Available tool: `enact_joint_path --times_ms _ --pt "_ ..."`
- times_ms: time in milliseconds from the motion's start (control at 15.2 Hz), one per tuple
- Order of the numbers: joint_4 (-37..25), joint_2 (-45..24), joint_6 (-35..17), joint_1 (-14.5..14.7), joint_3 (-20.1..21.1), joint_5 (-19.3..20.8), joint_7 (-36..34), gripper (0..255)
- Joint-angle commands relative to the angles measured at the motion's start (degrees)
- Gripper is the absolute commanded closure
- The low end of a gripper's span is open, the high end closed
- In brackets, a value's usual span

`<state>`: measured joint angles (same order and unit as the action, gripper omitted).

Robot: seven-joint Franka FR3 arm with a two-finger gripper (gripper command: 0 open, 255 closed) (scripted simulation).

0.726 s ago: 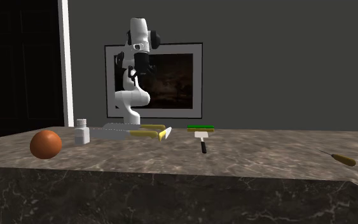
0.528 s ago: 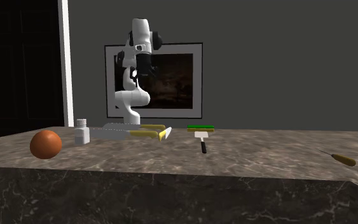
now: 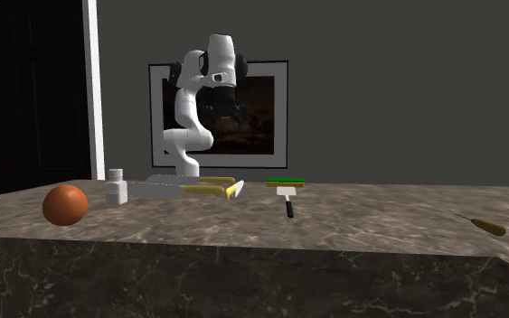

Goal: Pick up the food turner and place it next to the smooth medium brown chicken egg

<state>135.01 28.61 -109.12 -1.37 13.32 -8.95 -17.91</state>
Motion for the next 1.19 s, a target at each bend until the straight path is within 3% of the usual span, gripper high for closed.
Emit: enact_joint_path --times_ms 0,330,660,1122 --pt "-2.3 -4.8 -2.8 -0.4 1.9 0.5 -2.9 0" --pt "-8.4 -15.9 -8.2 -1.3 6.0 3.6 -10.7 0" --pt "-16.6 -27.8 -11.5 -1.4 8.7 9.2 -19.2 0" --pt "-31.8 -45.1 -11.9 1.8 8.6 18.4 -30.2 0"
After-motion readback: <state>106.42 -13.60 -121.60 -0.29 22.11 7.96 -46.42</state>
